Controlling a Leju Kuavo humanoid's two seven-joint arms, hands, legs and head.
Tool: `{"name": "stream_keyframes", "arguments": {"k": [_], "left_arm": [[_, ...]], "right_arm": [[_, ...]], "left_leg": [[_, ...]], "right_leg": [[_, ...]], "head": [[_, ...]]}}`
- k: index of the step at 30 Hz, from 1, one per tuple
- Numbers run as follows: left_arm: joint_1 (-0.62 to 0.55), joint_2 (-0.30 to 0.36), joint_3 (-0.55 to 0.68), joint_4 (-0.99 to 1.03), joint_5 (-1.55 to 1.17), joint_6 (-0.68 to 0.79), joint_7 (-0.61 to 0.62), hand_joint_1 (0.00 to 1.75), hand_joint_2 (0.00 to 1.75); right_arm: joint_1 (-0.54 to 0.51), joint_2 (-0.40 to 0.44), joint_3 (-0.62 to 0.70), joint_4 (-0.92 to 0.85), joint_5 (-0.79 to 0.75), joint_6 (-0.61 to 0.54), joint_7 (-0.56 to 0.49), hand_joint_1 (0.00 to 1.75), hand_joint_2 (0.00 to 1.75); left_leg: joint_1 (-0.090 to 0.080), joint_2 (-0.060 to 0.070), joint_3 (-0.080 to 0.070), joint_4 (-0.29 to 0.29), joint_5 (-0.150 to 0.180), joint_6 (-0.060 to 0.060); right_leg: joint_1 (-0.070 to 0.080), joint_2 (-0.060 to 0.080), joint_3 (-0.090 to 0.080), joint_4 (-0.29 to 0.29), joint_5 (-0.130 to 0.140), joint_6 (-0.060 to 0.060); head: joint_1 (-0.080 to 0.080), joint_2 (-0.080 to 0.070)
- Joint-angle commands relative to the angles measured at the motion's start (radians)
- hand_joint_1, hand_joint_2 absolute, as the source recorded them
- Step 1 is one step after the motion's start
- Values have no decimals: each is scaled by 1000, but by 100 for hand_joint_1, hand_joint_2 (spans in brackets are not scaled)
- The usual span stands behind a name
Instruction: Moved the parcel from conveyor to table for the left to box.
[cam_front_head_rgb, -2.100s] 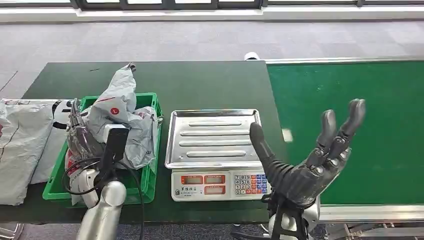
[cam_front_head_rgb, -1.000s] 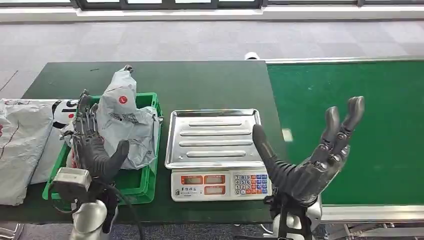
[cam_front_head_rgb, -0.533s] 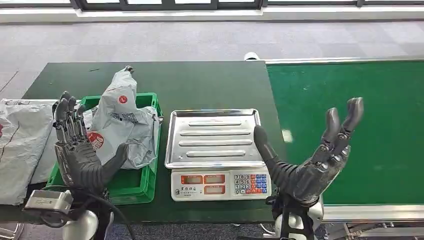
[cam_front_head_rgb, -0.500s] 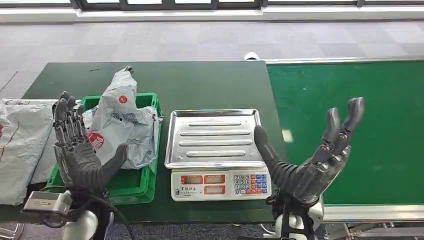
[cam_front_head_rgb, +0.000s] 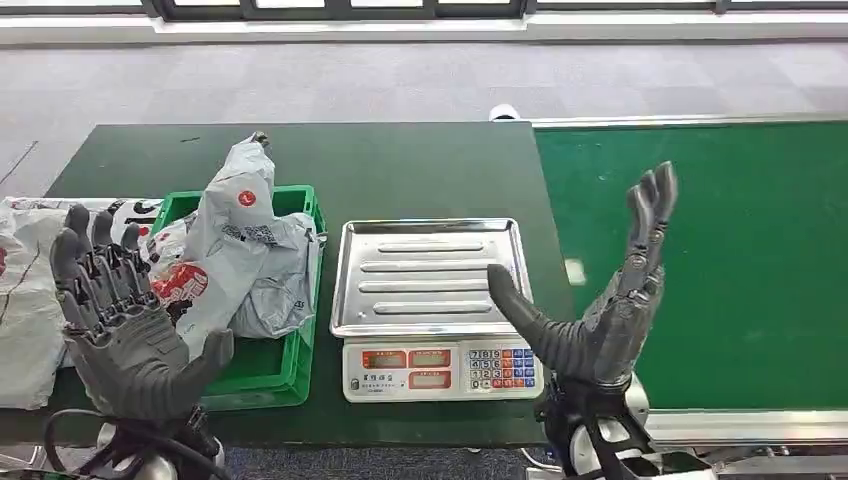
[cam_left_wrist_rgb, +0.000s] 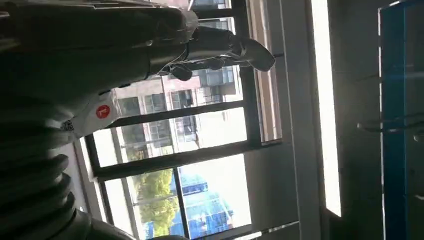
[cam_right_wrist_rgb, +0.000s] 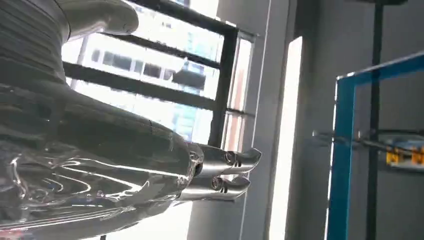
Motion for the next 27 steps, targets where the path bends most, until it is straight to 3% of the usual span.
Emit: {"name": "stream_keyframes", "arguments": {"k": [1, 8, 19, 27], "left_arm": [[-6, 47, -75, 10, 2, 7, 2, 0, 175], [-10, 60, -113, 29, 0, -2, 2, 0, 175], [-5, 63, -130, 23, 15, -12, 2, 0, 175], [-29, 39, -160, 83, 121, -104, 2, 0, 175]], "right_arm": [[-17, -60, 39, 60, -19, 8, -1, 0, 175], [25, -75, 29, 78, -108, 38, -12, 0, 175], [51, -69, 32, 56, -113, 35, -15, 0, 175], [89, -50, 77, 74, -139, 6, -45, 0, 175]], "left_leg": [[1, 3, 4, -6, 2, -1], [1, 2, 3, -5, 1, -1], [0, 1, 2, -3, 0, -1], [0, 0, 2, -3, 0, 0]], "right_leg": [[2, -1, 4, -7, 2, 0], [1, -1, 4, -5, 1, 0], [1, -1, 2, -3, 0, 0], [0, -2, 3, -3, 0, 0]], "head": [[0, 0], [0, 0], [0, 0], [0, 0]]}}
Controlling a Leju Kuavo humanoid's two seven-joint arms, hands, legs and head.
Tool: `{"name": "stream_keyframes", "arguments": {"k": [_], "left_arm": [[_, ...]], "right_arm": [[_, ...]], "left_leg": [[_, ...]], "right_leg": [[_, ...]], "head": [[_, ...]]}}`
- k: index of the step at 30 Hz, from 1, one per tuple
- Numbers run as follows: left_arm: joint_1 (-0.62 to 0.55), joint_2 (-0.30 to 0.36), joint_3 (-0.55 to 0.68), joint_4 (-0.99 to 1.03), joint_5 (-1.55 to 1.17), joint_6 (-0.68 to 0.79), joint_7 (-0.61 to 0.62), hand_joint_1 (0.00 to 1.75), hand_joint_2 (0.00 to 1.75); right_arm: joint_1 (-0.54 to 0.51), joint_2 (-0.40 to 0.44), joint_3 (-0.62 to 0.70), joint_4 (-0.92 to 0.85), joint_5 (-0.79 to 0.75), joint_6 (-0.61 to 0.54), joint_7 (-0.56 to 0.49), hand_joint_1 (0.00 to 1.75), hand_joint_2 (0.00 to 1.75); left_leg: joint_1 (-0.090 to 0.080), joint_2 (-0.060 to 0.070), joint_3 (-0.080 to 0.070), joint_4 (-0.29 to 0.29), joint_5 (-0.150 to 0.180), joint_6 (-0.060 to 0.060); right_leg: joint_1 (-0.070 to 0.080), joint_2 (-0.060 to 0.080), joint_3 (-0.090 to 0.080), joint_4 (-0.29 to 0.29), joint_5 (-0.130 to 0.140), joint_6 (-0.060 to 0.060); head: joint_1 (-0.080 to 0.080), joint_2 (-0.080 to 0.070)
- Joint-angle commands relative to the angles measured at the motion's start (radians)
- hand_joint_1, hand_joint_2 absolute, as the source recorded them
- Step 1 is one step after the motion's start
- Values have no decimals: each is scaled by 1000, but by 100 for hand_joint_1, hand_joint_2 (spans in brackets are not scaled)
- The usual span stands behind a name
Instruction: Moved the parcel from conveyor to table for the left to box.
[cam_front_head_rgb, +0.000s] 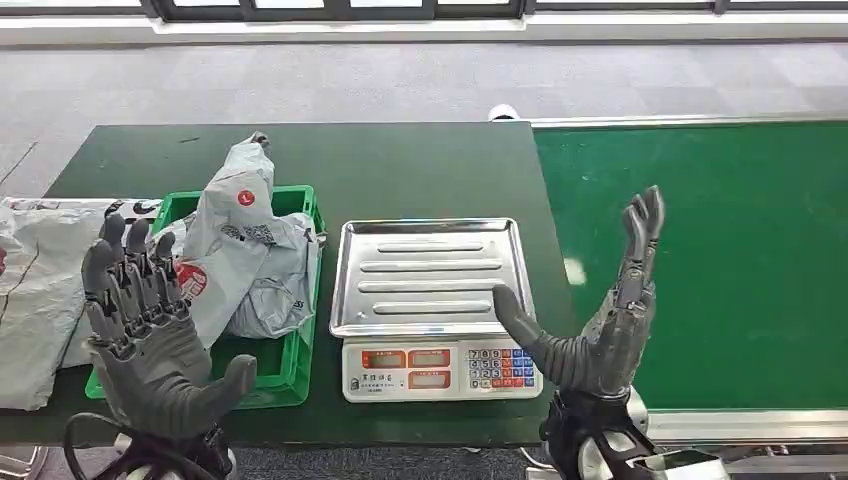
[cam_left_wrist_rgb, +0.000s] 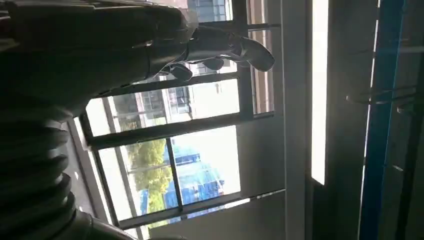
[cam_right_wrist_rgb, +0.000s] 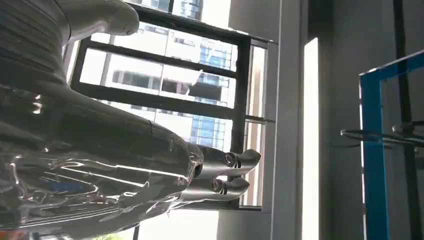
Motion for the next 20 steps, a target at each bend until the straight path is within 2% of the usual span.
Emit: {"name": "stream_keyframes", "arguments": {"k": [1, 20], "left_arm": [[-36, 2, -67, 106, 86, -81, 2, 0, 175], [-41, -3, -59, 118, -12, -89, 45, 0, 175]], "right_arm": [[15, -9, 80, 63, -31, -24, -23, 0, 175], [9, 24, 68, 91, 11, 29, 22, 0, 175]], "left_leg": [[1, 1, 3, -4, 1, -1], [0, 2, 2, -2, 0, -1]], "right_leg": [[1, -2, 3, -4, 1, 0], [0, 0, 1, -2, 0, 0]], "head": [[0, 0], [0, 0]]}}
